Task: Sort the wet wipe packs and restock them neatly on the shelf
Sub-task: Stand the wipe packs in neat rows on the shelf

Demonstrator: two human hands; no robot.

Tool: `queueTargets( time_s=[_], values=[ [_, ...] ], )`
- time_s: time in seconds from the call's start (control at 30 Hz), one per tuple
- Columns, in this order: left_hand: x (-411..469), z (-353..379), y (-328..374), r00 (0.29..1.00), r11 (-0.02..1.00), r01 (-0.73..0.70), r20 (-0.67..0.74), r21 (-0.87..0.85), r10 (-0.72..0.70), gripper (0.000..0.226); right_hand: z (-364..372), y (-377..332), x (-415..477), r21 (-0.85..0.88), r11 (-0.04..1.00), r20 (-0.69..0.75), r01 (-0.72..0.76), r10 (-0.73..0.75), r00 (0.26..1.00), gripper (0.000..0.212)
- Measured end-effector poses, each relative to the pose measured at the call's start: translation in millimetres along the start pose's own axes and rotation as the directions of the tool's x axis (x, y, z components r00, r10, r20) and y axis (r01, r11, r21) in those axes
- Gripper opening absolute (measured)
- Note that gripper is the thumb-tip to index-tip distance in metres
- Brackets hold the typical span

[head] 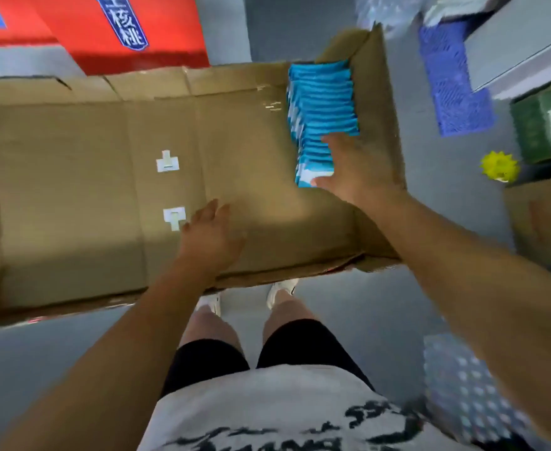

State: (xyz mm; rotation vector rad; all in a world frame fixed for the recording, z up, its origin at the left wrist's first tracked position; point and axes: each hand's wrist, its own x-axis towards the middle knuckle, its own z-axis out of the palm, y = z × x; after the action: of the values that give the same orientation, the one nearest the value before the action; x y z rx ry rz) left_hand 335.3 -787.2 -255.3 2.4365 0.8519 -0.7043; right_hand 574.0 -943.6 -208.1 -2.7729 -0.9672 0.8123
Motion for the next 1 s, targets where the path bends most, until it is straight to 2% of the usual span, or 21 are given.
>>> queueTargets(
  time_s=[0.13,0.2,0.33,0.43,0.5,0.57,0.7,0.8,0.87,0.9,0.93,0.97,1.0],
  values=[
    [20.0,32.7,23.6,0.991,0.993,0.12,0.051,0.003,-0.12,0.077,11.9,29.3,59.4,-0.17,0.982,0.091,0.087,-0.073,0.993,0.12],
    [29.3,45.8,27.5,0.989,0.99,0.137,0.052,0.023,-0.138,0.077,23.2,39.2,75.6,-0.263,0.955,0.093,0.137,-0.116,0.989,0.127],
    [40.7,65.7,22.3,0.99,0.991,0.121,0.064,0.05,-0.124,0.078,31.7,52.6,85.5,-0.361,0.917,0.024,0.17,-0.173,0.985,0.12],
    [41.0,73.4,20.0,0.993,0.991,0.111,0.043,0.072,-0.114,0.078,28.9,59.0,90.1,-0.379,0.897,0.038,0.226,-0.229,0.973,0.113],
    [42.4,74.2,19.2,0.994,0.992,0.107,0.028,0.068,-0.11,0.076,28.6,62.3,94.3,-0.332,0.907,0.076,0.261,-0.25,0.965,0.114],
    [45.3,73.4,16.6,0.994,0.993,0.106,0.014,0.059,-0.107,0.073,31.0,63.3,97.3,-0.293,0.918,0.134,0.269,-0.239,0.962,0.122],
    [45.3,69.9,15.0,0.994,0.994,0.111,-0.003,0.015,-0.111,0.069,36.8,55.7,96.5,-0.344,0.903,0.188,0.258,-0.203,0.961,0.125],
    [44.9,64.1,17.8,0.986,0.979,0.165,-0.01,-0.117,-0.167,0.069,43.5,44.5,84.4,-0.253,0.955,0.239,0.152,-0.091,0.967,0.12],
    [38.6,55.4,23.5,0.966,0.906,0.229,-0.034,-0.357,-0.257,0.072,46.9,32.6,68.9,0.027,0.999,0.327,-0.026,0.016,0.945,0.114],
    [32.4,48.6,28.6,0.95,0.813,0.25,-0.027,-0.525,-0.31,0.075,46.9,24.3,58.4,0.214,0.967,0.386,-0.138,0.047,0.921,0.109],
    [24.2,39.3,34.4,0.936,0.665,0.255,0.008,-0.702,-0.351,0.077,44.6,13.6,45.5,0.374,0.899,0.439,-0.228,0.045,0.897,0.102],
    [14.6,29.5,38.7,0.931,0.473,0.241,0.064,-0.847,-0.36,0.081,41.6,0.8,30.9,0.488,0.823,0.483,-0.291,0.024,0.875,0.094],
    [2.8,18.2,41.6,0.937,0.302,0.225,0.122,-0.926,-0.326,0.088,37.6,-13.0,16.2,0.566,0.754,0.515,-0.334,-0.007,0.857,0.087]
  ],
)
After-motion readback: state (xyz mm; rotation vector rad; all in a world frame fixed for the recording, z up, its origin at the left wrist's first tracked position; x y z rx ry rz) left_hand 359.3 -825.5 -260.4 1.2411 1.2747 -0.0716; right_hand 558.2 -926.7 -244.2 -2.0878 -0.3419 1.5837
